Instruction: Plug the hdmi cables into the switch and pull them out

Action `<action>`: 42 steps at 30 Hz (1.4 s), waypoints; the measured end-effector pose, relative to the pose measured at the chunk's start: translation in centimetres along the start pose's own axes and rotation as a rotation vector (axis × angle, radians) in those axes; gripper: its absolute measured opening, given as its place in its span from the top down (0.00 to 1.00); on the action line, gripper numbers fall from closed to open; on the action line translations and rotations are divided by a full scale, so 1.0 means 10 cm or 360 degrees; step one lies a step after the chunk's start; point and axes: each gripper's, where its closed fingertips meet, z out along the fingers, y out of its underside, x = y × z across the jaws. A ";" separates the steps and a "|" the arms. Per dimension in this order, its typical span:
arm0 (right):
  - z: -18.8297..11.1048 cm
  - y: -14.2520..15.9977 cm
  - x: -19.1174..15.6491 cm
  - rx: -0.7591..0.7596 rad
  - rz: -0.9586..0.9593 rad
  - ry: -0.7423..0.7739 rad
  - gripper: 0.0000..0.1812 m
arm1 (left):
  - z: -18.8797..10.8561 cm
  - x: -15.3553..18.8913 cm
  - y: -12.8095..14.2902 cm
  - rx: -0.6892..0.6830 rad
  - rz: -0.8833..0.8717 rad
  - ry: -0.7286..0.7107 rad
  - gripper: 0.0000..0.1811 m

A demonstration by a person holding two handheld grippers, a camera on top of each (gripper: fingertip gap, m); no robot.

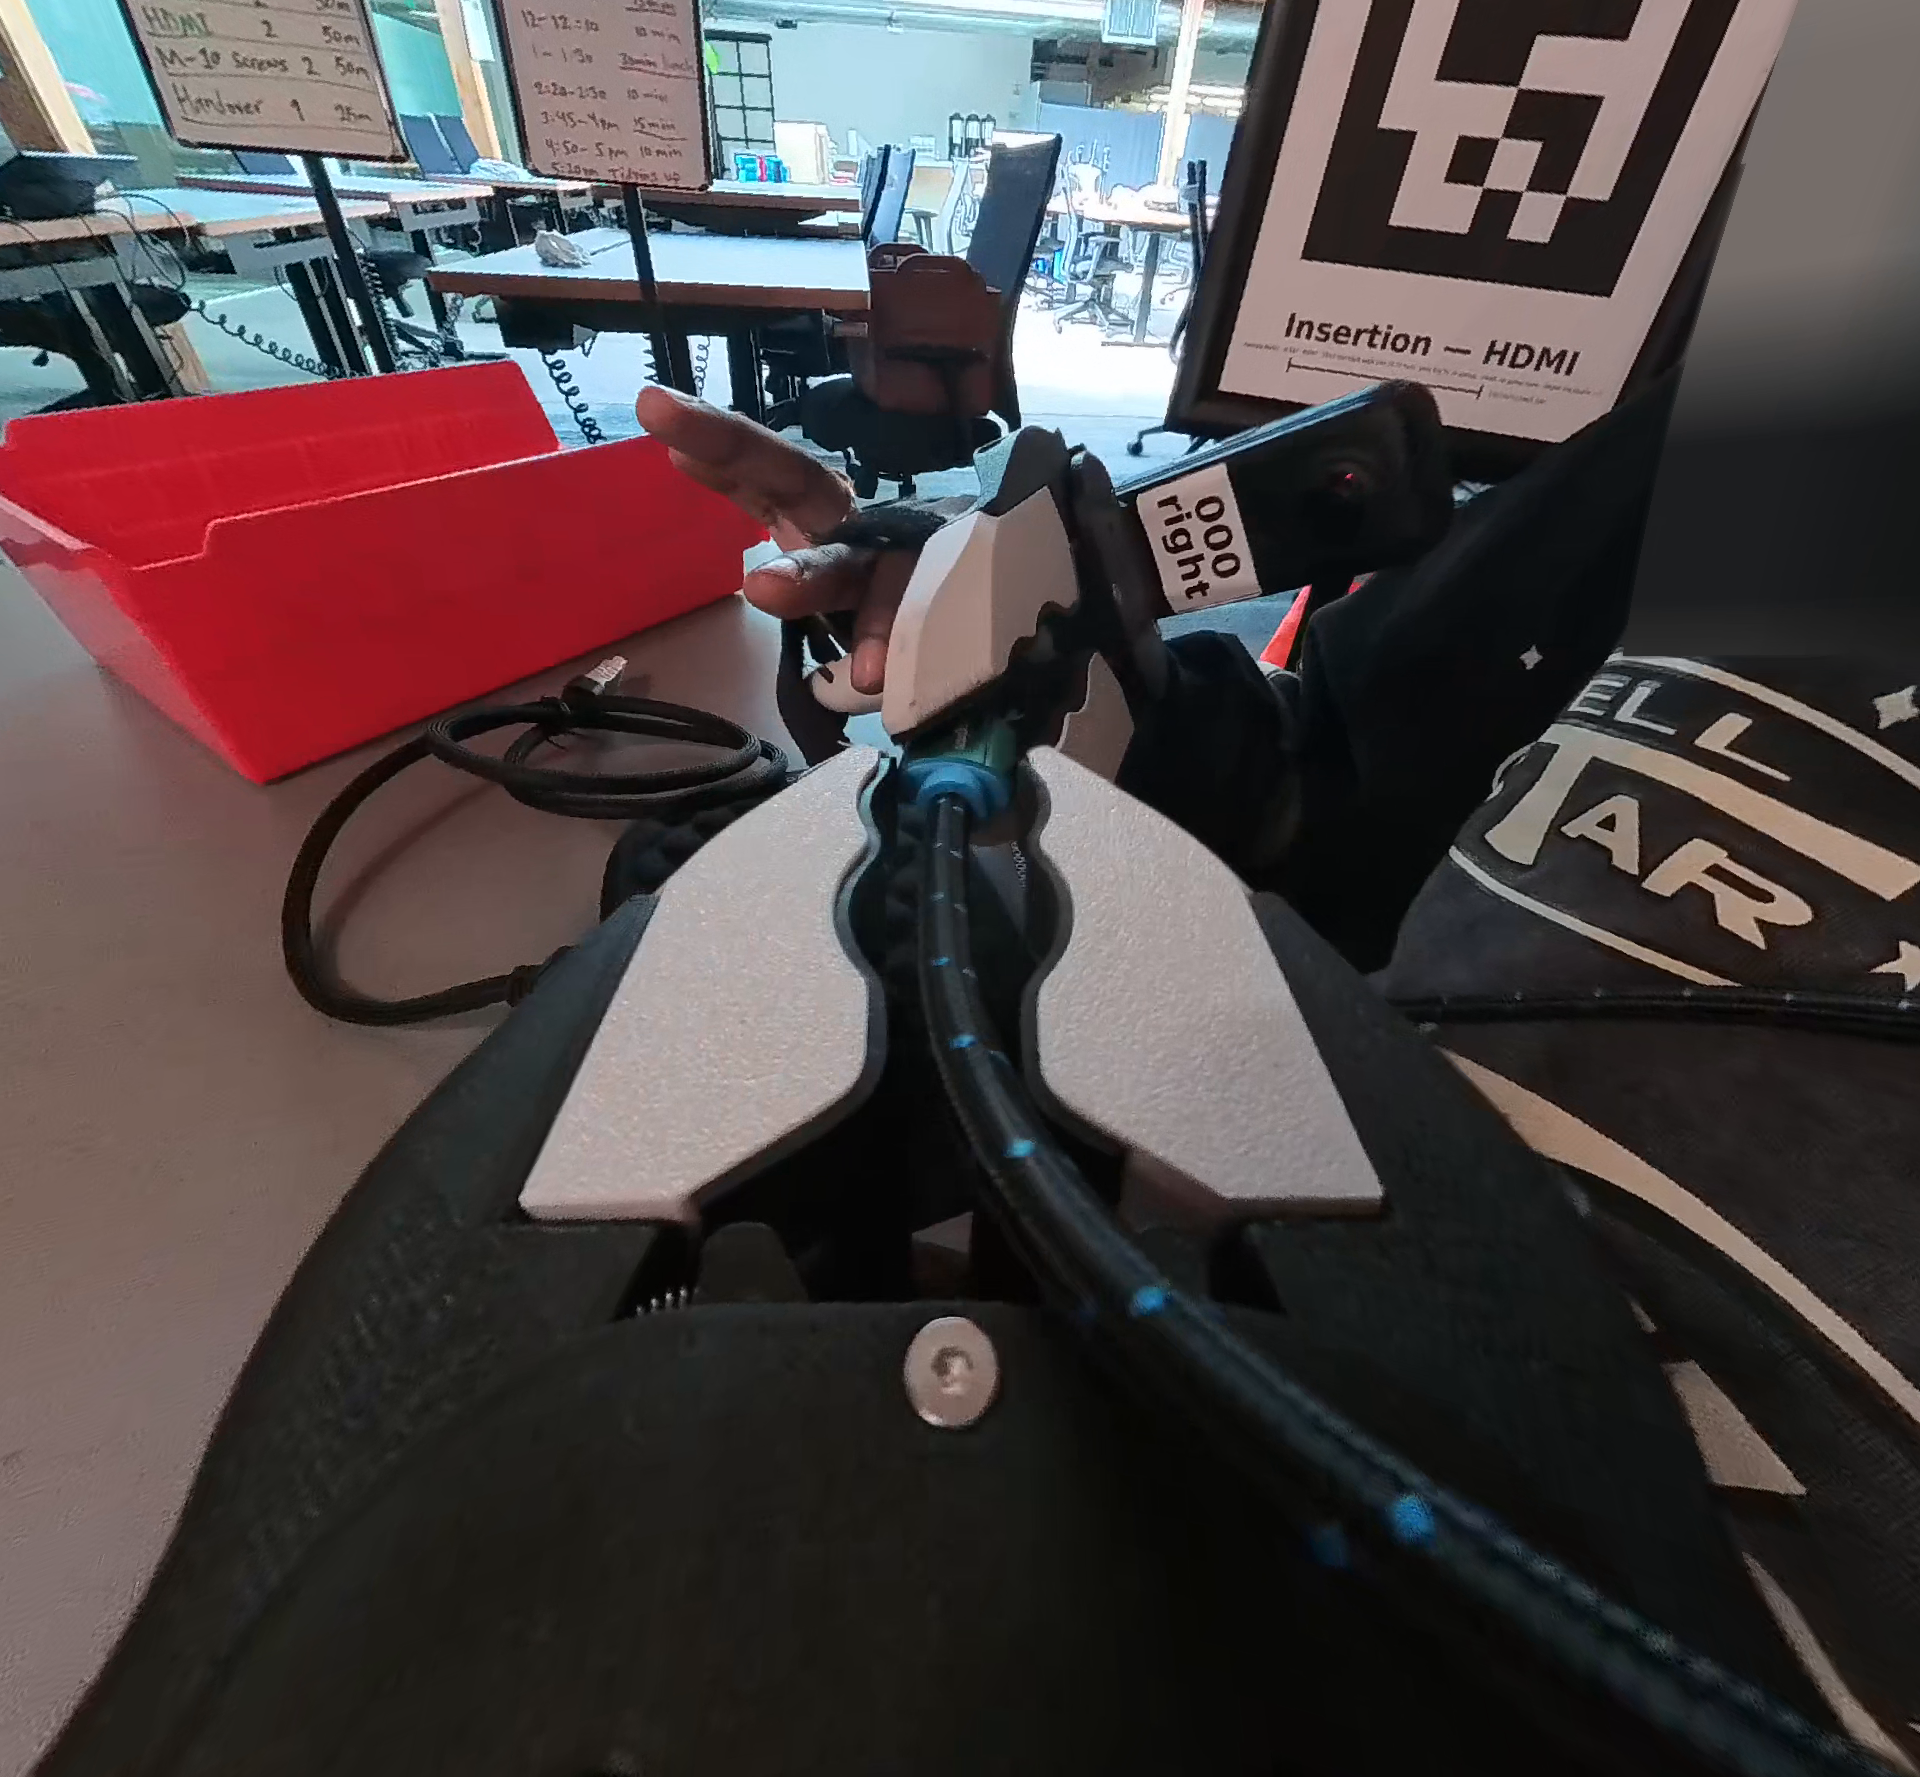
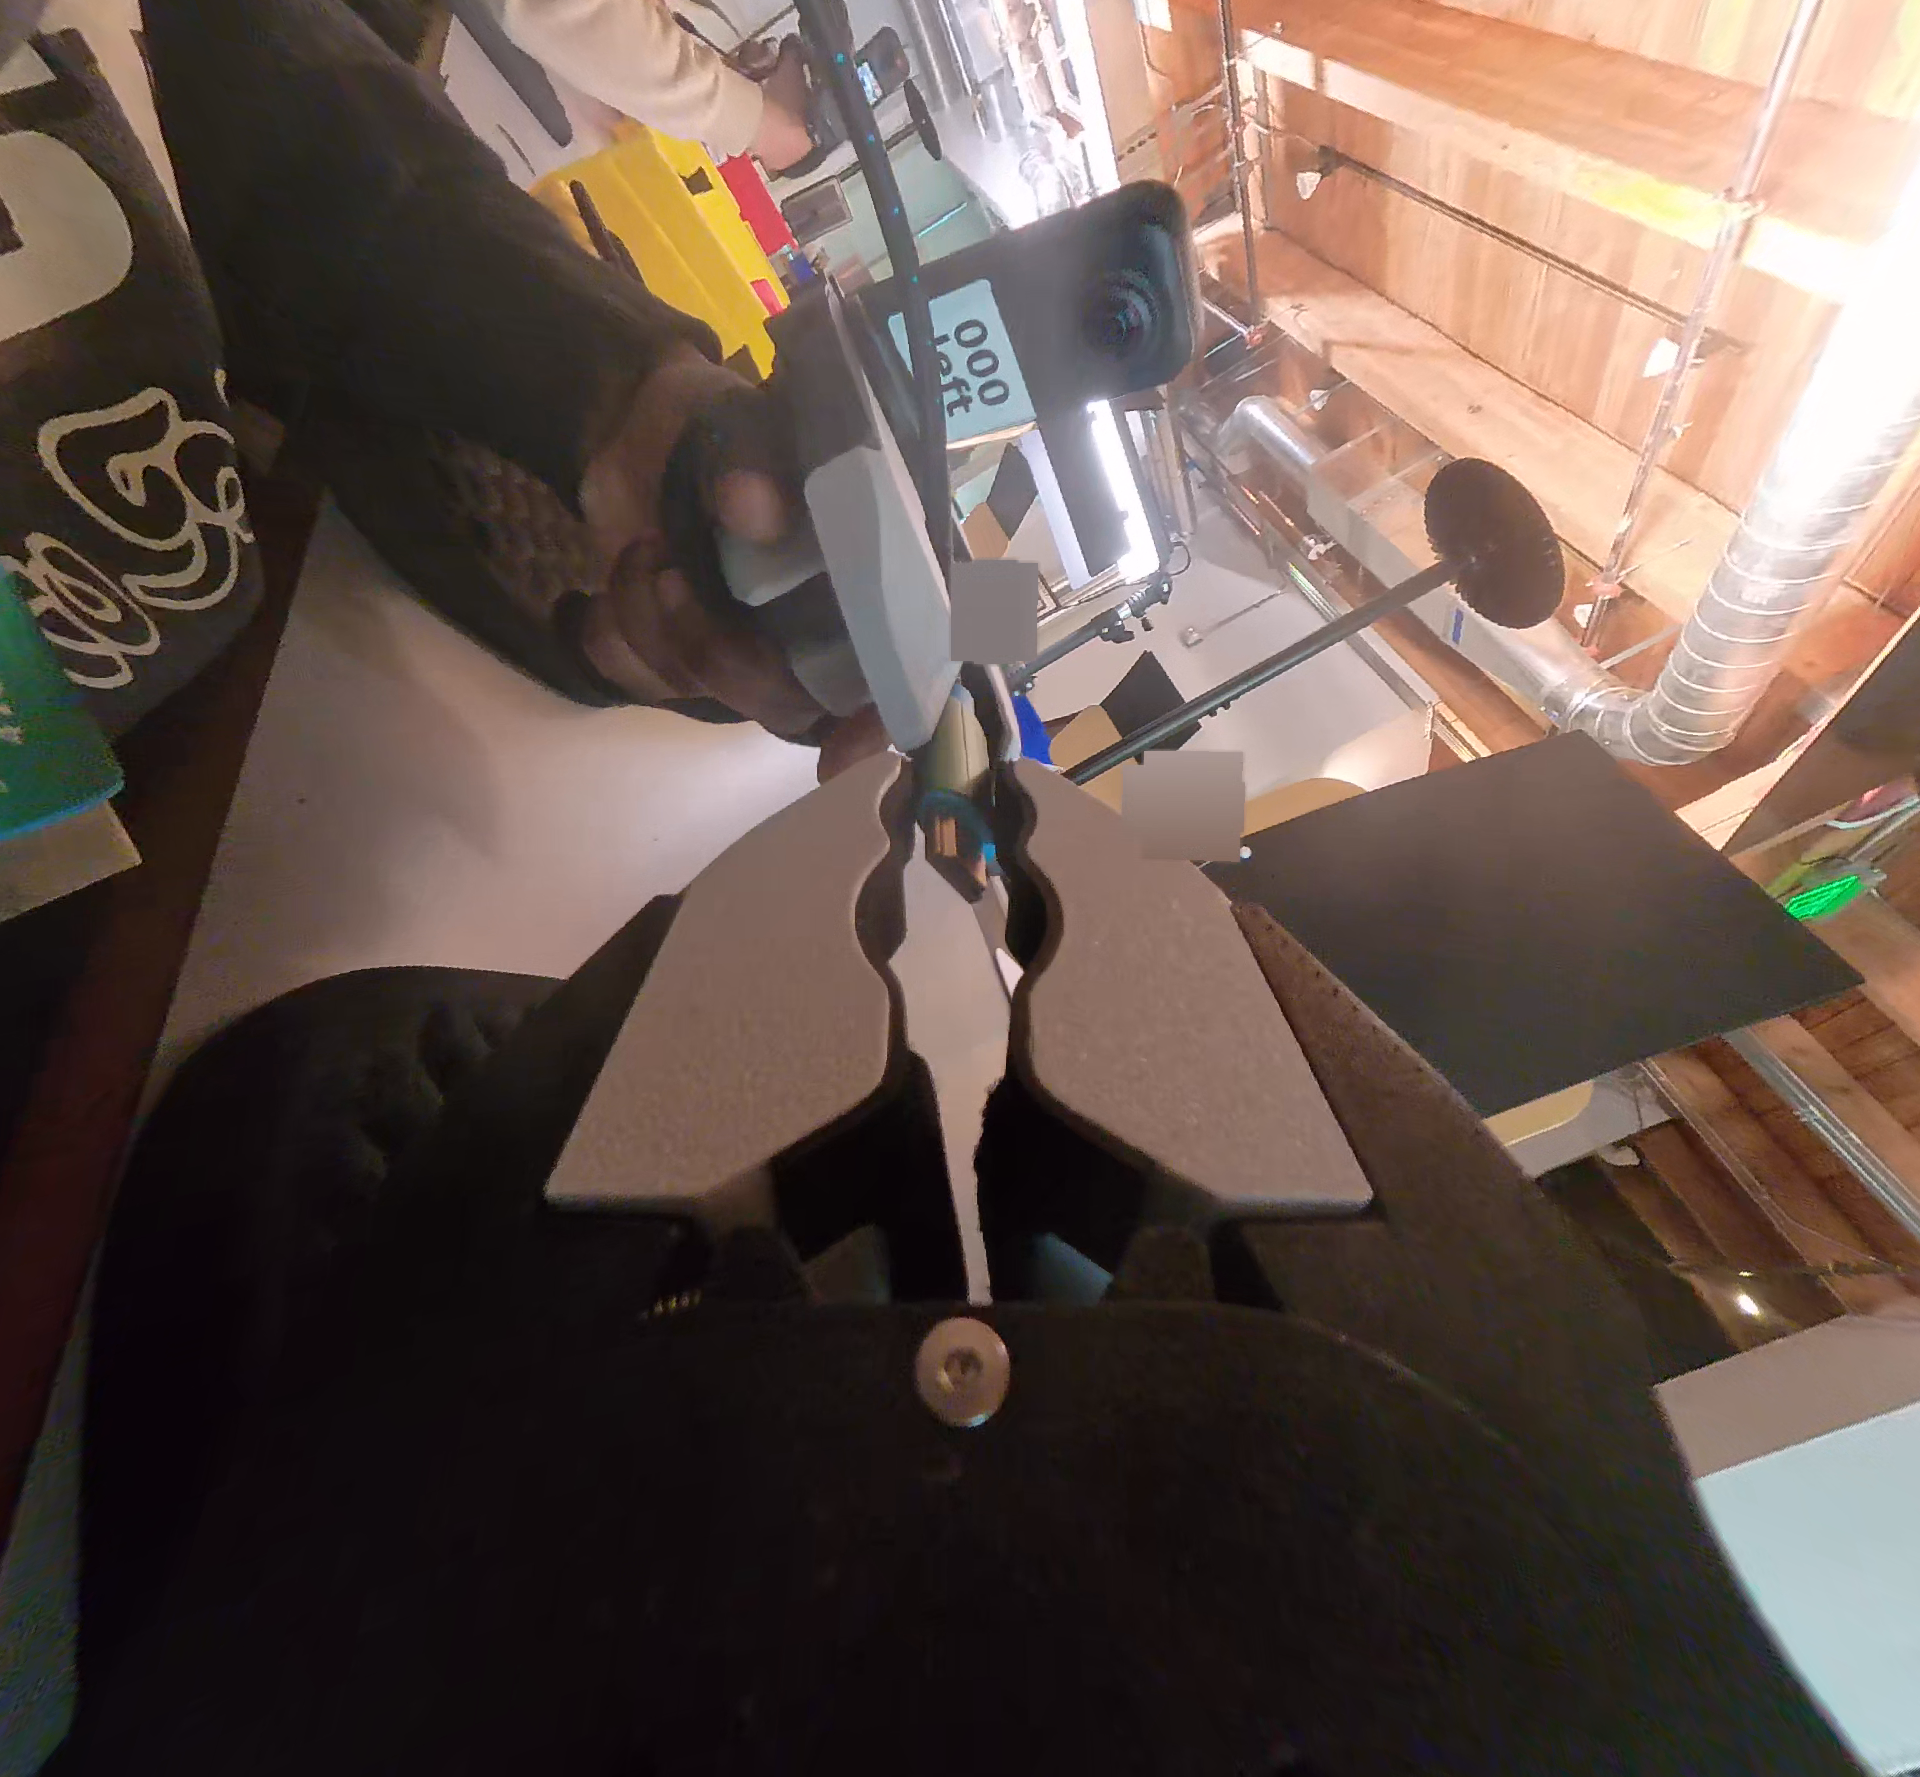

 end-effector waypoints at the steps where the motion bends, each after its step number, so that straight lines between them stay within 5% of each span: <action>1: 0.00 0.01 0.00 -0.0001 0.0004 0.0005 0.92 | 0.00 -0.01 0.00 0.0006 -0.0011 -0.0002 0.88; 13: -0.03 -0.04 0.02 0.0057 -0.0185 0.0070 0.93 | -0.03 -0.03 -0.01 0.0040 -0.0154 0.0036 0.89; 30: 0.01 -0.04 0.00 0.0037 -0.0054 0.0032 0.93 | 0.02 -0.03 0.00 0.0040 -0.0071 -0.0010 0.88; 33: -0.01 -0.03 0.04 0.0073 0.0187 -0.0018 0.91 | 0.00 -0.06 -0.03 0.0061 -0.0069 -0.0046 0.88; 38: -0.30 0.07 0.43 0.0253 0.1009 -0.0052 0.79 | -0.17 -0.16 0.00 0.0046 -0.0066 -0.0171 0.89; 42: -0.44 0.34 0.29 -0.0034 0.1206 -0.0340 0.79 | -0.34 -0.13 0.12 0.0015 -0.0054 -0.0265 0.89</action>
